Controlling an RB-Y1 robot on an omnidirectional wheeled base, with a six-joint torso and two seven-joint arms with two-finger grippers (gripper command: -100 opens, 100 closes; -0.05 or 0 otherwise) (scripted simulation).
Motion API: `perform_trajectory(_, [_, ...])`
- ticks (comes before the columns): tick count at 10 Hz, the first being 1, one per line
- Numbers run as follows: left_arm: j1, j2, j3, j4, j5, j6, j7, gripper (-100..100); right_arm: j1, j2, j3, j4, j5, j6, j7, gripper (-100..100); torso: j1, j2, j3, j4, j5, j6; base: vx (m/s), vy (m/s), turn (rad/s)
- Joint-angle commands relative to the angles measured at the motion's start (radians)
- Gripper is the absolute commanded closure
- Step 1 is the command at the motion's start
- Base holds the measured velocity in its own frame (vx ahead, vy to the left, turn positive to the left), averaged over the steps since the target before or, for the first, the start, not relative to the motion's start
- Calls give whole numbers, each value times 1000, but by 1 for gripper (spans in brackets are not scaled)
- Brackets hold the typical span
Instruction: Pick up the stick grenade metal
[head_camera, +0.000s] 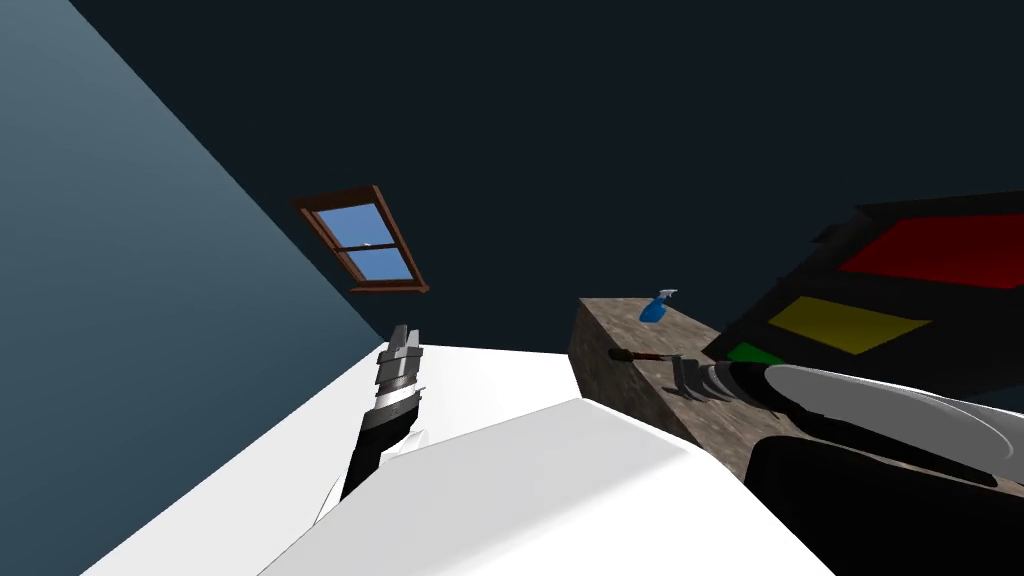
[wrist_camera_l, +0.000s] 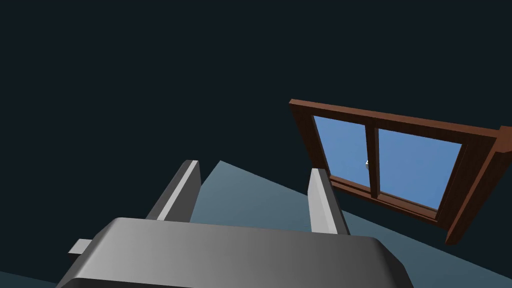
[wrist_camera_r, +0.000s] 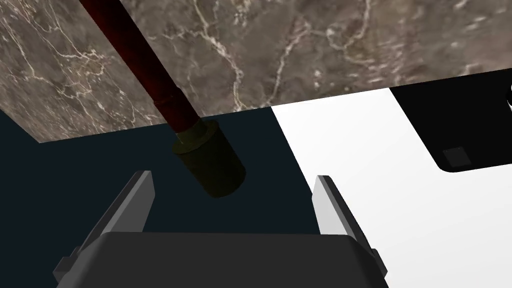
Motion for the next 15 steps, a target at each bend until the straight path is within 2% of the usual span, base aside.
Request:
perform_trajectory(1, [0, 0, 0, 0, 0, 0, 0, 0, 16, -26, 0, 10, 29, -2, -6, -100, 0, 0, 0, 0, 0, 0, 45, -72, 87])
perform_trajectory(4, [0, 0, 0, 0, 0, 0, 0, 0, 95, -109, 19, 37, 122, -1, -27, -100, 1, 1, 0, 0, 0, 0, 50, -78, 274])
perform_trajectory(5, [0, 0, 0, 0, 0, 0, 0, 0, 95, -109, 19, 37, 122, -1, -27, -100, -1, 0, 0, 0, 0, 0, 43, -71, 105])
perform_trajectory(8, [0, 0, 0, 0, 0, 0, 0, 0, 158, -173, 44, 55, 191, -2, -41, -100, 3, 1, 0, 0, 1, 1, 36, -53, 209])
perform_trajectory(9, [0, 0, 0, 0, 0, 0, 0, 0, 158, -173, 44, 55, 191, -2, -41, -100, 2, 0, 0, 0, 0, 1, 24, -56, 58])
perform_trajectory(12, [0, 0, 0, 0, 0, 0, 0, 0, 213, -223, 76, 64, 242, -7, -52, -100, 2, 2, 1, 0, 0, 1, 22, -62, 150])
perform_trajectory(13, [0, 0, 0, 0, 0, 0, 0, 0, 204, -214, 67, 63, 231, -6, -50, -100, 2, 2, 1, 1, 0, 1, 7, -31, 26])
perform_trajectory(14, [0, 0, 0, 0, 0, 0, 0, 0, 206, -215, 67, 63, 231, -7, -47, 0, 4, 3, 2, 1, 1, 2, 2, -6, -2])
perform_trajectory(15, [0, 0, 0, 0, 0, 0, 0, 0, 191, -204, 98, 74, 232, 11, -38, -100, 6, 3, 2, 1, 1, 2, 10, -4, 51])
